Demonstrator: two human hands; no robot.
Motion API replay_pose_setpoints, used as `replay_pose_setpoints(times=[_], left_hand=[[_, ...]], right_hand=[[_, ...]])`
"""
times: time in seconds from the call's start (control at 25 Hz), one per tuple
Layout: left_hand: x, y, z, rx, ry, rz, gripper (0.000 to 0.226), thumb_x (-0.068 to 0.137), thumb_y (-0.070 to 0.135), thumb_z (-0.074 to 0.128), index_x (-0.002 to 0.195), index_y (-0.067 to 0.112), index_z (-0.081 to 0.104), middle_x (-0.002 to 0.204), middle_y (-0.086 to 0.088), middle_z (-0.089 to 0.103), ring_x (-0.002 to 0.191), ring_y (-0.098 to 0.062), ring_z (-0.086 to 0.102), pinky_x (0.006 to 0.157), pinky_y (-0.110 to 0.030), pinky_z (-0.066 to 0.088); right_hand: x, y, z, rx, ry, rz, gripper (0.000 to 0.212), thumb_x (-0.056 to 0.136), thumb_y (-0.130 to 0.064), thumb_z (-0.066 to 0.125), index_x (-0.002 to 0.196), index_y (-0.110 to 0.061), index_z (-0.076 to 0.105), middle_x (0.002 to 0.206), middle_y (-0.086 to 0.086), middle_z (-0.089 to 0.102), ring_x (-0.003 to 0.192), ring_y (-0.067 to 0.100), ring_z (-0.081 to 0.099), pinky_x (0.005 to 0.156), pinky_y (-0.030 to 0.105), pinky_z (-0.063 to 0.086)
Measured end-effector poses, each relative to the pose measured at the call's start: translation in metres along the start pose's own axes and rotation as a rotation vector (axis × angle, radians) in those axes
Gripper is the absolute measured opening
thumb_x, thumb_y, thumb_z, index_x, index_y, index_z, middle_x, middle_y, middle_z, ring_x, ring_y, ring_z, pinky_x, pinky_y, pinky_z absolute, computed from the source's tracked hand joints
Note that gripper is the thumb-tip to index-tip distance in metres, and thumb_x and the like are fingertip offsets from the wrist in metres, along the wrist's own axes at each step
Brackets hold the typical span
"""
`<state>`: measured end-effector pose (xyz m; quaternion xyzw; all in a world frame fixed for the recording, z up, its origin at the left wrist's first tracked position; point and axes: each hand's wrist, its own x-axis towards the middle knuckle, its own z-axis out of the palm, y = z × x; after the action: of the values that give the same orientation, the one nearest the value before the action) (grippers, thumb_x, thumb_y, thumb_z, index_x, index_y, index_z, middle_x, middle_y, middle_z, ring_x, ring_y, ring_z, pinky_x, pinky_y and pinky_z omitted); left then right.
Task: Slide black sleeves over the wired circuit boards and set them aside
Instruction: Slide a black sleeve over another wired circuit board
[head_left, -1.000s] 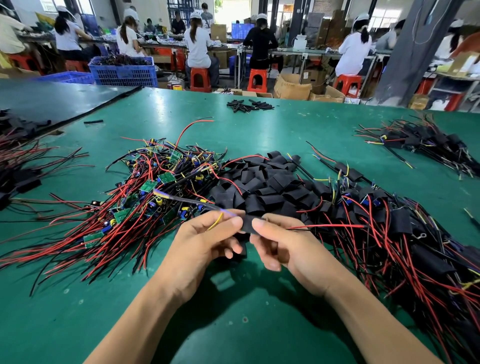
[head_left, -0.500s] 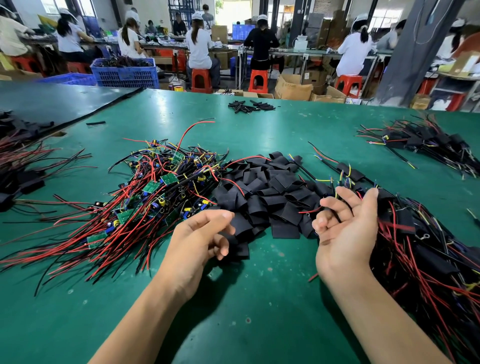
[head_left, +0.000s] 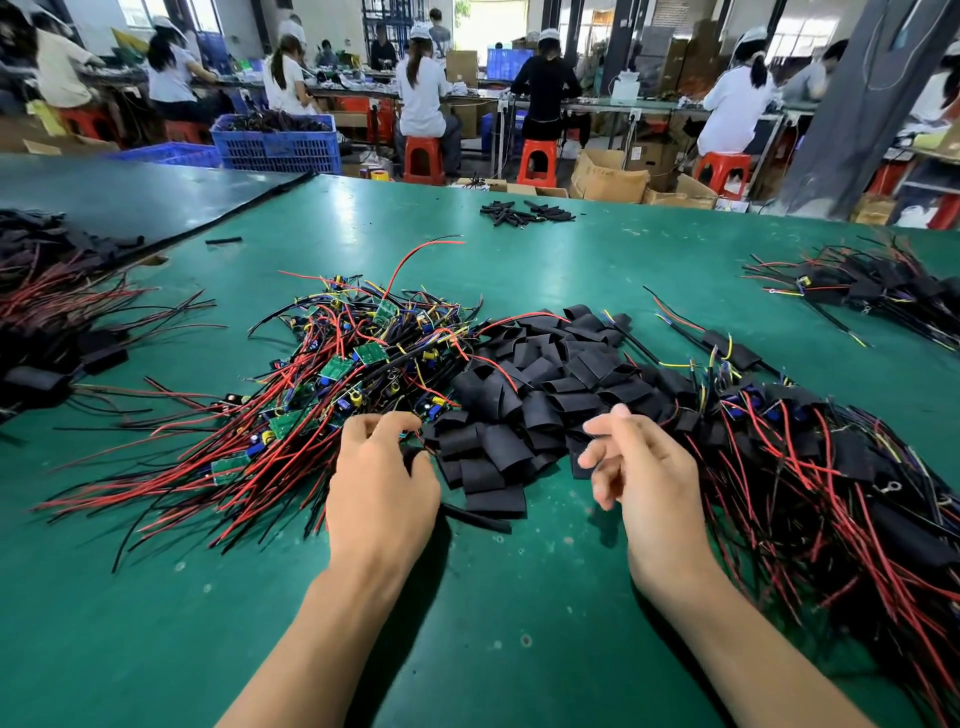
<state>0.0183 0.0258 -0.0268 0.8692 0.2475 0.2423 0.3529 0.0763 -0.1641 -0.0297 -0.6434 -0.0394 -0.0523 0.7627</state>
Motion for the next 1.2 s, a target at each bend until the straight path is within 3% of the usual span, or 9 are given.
replay_pose_setpoints(times=[0.08, 0.32, 0.56, 0.72, 0.88, 0.96, 1.04, 1.12, 1.2], left_hand=[[0.000, 0.000, 0.001, 0.052, -0.017, 0.011, 0.032, 0.089, 0.016, 0.063, 0.119, 0.024, 0.067, 0.122, -0.004, 0.058, 0.100, -0.032, 0.060, 0.085, -0.038, 0.049], [0.004, -0.005, -0.001, 0.071, -0.063, 0.080, 0.020, 0.091, 0.013, 0.062, 0.109, 0.013, 0.072, 0.111, -0.007, 0.066, 0.101, -0.031, 0.060, 0.087, -0.037, 0.049], [0.006, -0.003, -0.003, -0.149, 0.096, 0.087, 0.014, 0.091, 0.009, 0.061, 0.094, 0.018, 0.071, 0.085, 0.002, 0.073, 0.060, -0.020, 0.057, 0.068, -0.030, 0.047], [-0.001, 0.007, -0.002, -0.421, 0.010, 0.046, 0.018, 0.092, 0.006, 0.061, 0.091, 0.022, 0.069, 0.071, 0.003, 0.070, 0.049, -0.015, 0.063, 0.056, -0.024, 0.051], [-0.005, 0.015, -0.002, -0.714, -0.076, 0.007, 0.022, 0.093, -0.006, 0.056, 0.090, 0.012, 0.068, 0.080, -0.008, 0.070, 0.046, -0.021, 0.062, 0.045, -0.028, 0.050], [-0.010, 0.018, -0.001, -0.783, -0.153, 0.018, 0.022, 0.092, -0.008, 0.055, 0.090, 0.009, 0.068, 0.084, -0.011, 0.069, 0.045, -0.023, 0.061, 0.044, -0.030, 0.049], [-0.016, 0.022, 0.001, -0.810, -0.258, 0.054, 0.022, 0.092, -0.010, 0.055, 0.091, 0.008, 0.067, 0.085, -0.010, 0.071, 0.044, -0.022, 0.059, 0.042, -0.028, 0.047], [-0.022, 0.024, 0.004, -0.799, -0.326, 0.087, 0.022, 0.092, -0.010, 0.055, 0.091, 0.008, 0.068, 0.081, -0.010, 0.071, 0.045, -0.023, 0.058, 0.043, -0.029, 0.047], [-0.023, 0.024, 0.008, -0.791, -0.344, 0.087, 0.020, 0.092, -0.009, 0.057, 0.092, 0.007, 0.068, 0.073, -0.014, 0.069, 0.046, -0.023, 0.058, 0.046, -0.031, 0.049]], right_hand=[[-0.003, 0.002, 0.001, -0.084, -0.064, -0.014, 0.036, 0.103, -0.025, 0.052, 0.072, -0.020, 0.070, 0.061, 0.003, 0.062, 0.042, 0.012, 0.046, 0.041, 0.019, 0.034], [-0.006, 0.007, 0.001, -0.261, -0.155, -0.055, 0.030, 0.103, -0.028, 0.053, 0.079, -0.026, 0.070, 0.067, 0.004, 0.067, 0.048, 0.015, 0.050, 0.048, 0.020, 0.038], [-0.008, 0.006, 0.001, -0.290, -0.167, -0.061, 0.030, 0.103, -0.028, 0.053, 0.079, -0.027, 0.070, 0.067, 0.002, 0.067, 0.048, 0.014, 0.051, 0.049, 0.018, 0.039], [-0.009, 0.006, 0.001, -0.311, -0.186, -0.056, 0.028, 0.102, -0.029, 0.054, 0.079, -0.026, 0.070, 0.068, 0.002, 0.068, 0.050, 0.013, 0.051, 0.050, 0.019, 0.040], [-0.012, 0.005, 0.003, -0.312, -0.227, -0.067, 0.013, 0.095, -0.024, 0.066, 0.089, -0.033, 0.071, 0.073, -0.003, 0.068, 0.054, 0.011, 0.053, 0.053, 0.019, 0.043], [-0.016, 0.006, 0.005, -0.329, -0.288, -0.110, 0.033, 0.085, -0.020, 0.076, 0.110, -0.042, 0.068, 0.089, -0.010, 0.067, 0.062, 0.009, 0.054, 0.062, 0.020, 0.049], [-0.020, 0.009, 0.007, -0.451, -0.374, -0.239, 0.057, 0.079, -0.016, 0.080, 0.127, -0.042, 0.062, 0.106, -0.013, 0.061, 0.071, 0.006, 0.056, 0.069, 0.014, 0.045], [-0.022, 0.011, 0.009, -0.563, -0.435, -0.350, 0.058, 0.079, -0.011, 0.076, 0.128, -0.040, 0.062, 0.111, -0.016, 0.057, 0.085, 0.006, 0.059, 0.074, 0.010, 0.041], [-0.020, 0.012, 0.007, -0.588, -0.390, -0.379, 0.045, 0.081, -0.010, 0.074, 0.120, -0.033, 0.069, 0.106, -0.017, 0.062, 0.094, 0.003, 0.062, 0.077, 0.009, 0.041]])
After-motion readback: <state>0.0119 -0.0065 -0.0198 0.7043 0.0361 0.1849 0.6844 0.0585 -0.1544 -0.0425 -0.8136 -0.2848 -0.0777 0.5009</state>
